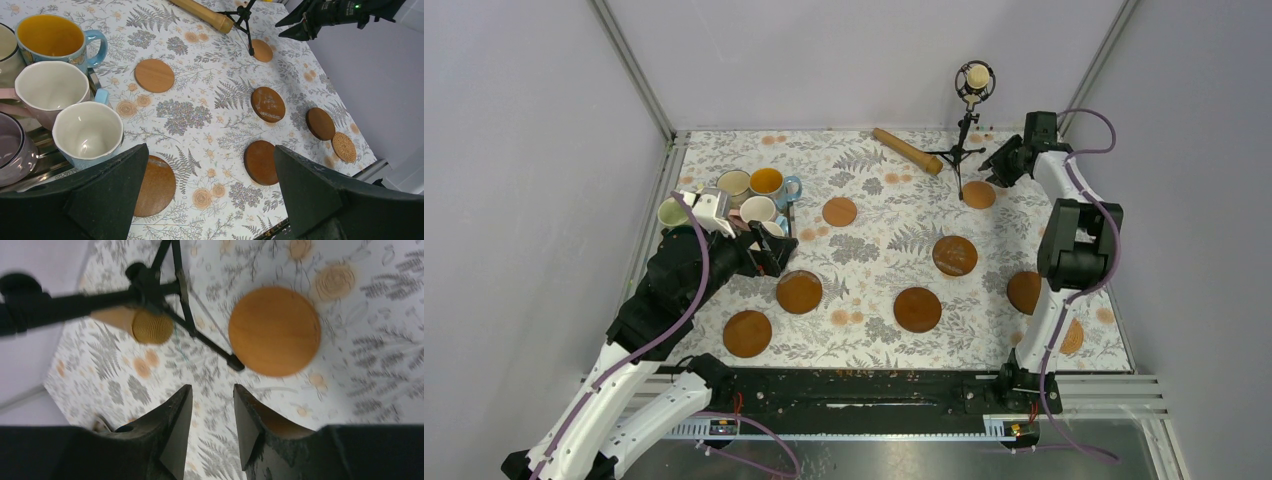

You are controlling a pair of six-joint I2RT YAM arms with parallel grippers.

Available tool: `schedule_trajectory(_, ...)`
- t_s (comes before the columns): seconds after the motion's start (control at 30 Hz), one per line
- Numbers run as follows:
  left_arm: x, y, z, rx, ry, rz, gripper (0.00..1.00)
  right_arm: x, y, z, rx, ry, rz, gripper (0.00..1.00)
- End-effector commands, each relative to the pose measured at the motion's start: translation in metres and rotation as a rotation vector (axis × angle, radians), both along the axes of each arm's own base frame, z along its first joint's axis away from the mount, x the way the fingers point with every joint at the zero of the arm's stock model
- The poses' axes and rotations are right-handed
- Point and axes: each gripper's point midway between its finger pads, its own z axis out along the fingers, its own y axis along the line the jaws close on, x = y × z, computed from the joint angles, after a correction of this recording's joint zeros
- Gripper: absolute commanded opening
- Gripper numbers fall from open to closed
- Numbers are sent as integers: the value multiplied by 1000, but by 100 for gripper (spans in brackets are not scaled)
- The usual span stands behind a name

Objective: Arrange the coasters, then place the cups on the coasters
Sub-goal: Move the coaster to the center of the board.

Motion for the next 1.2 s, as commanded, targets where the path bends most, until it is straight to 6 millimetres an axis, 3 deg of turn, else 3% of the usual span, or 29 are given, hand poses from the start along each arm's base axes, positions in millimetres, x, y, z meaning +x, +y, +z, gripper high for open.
schedule_trajectory(0.0,5,1,19,-19,-64,15,99,44,-1,-4,114,-82,-108,43)
schedule_trajectory(0.27,6,1,17,-12,-55,17,99,64,-7,-33,141,-46,-177,44)
schedule_trajectory(0.4,6,0,16,-11,-52,13,99,61,-7,-51,152,-3,-200,45)
schedule_trajectory(0.67,7,0,16,-10,-53,16,99,56,-7,-66,164,32,-227,43)
schedule_trajectory(0.83,7,1,16,-8,-53,18,99,26,-17,-78,88,150,-268,42)
schedule_trajectory(1.17,6,0,16,-16,-52,14,99,-12,-10,-90,87,223,-226,41)
